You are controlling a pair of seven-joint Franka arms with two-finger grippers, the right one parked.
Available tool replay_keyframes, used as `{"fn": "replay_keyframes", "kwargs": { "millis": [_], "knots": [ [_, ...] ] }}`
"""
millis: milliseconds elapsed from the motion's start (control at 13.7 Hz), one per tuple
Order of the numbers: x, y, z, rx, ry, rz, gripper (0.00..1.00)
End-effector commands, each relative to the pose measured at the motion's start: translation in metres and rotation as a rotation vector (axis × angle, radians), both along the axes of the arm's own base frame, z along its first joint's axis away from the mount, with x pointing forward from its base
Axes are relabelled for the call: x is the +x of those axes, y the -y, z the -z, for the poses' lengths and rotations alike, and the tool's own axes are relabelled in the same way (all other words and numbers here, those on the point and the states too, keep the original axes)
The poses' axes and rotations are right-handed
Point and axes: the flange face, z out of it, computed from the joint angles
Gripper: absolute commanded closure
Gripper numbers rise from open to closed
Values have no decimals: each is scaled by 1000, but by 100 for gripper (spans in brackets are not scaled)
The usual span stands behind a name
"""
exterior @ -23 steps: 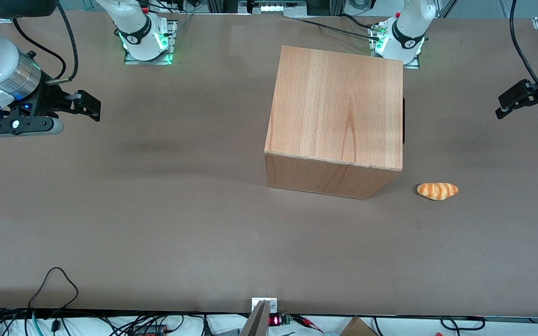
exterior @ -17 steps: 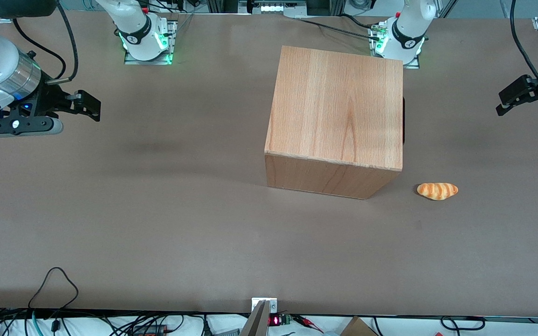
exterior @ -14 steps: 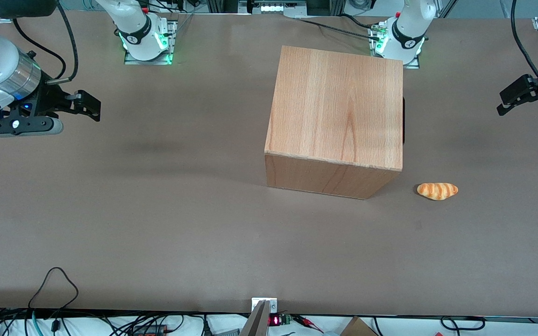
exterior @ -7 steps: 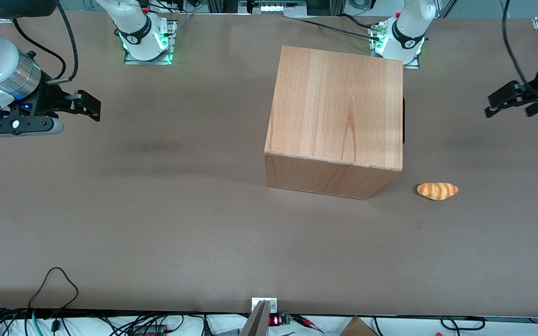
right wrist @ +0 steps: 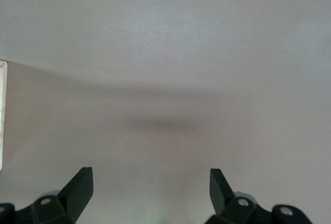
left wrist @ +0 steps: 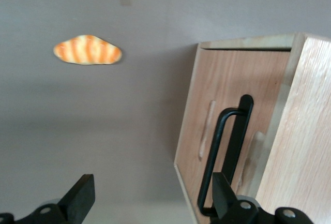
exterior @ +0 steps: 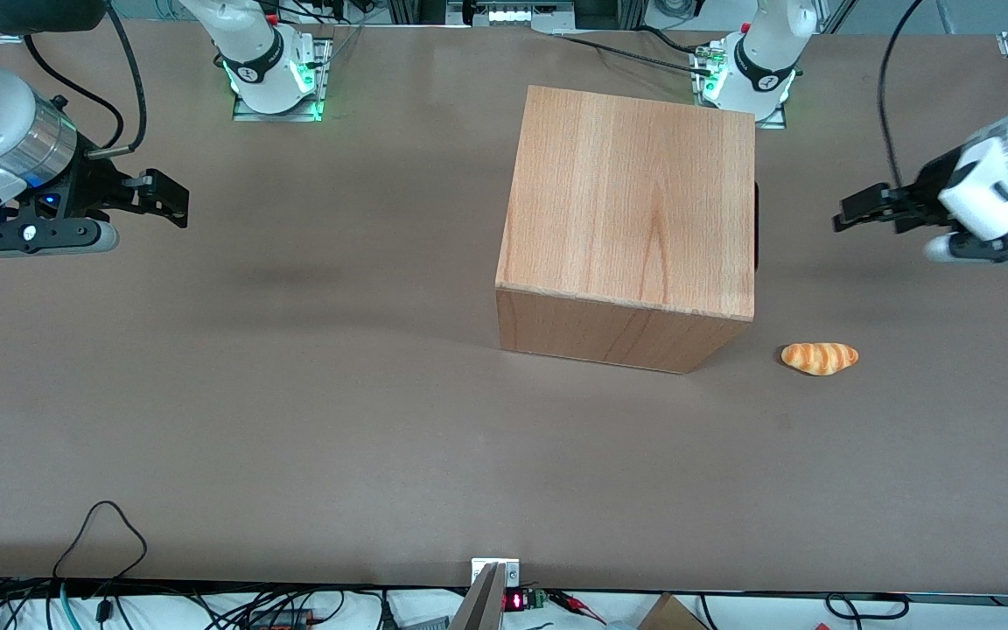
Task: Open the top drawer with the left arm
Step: 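Move the open left gripper toward the drawer's black bar handle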
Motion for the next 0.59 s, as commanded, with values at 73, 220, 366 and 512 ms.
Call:
{"fn": "replay_keyframes", "kwargs": {
  "millis": [73, 220, 366, 512],
  "knots": [
    [-7, 17, 33, -42, -17, 43, 0],
    [-7, 19, 49, -65, -29, 55, 0],
    [-9, 30, 65, -83, -23, 85, 0],
    [-11, 33, 80, -95, -30, 101, 0]
  ]
}}
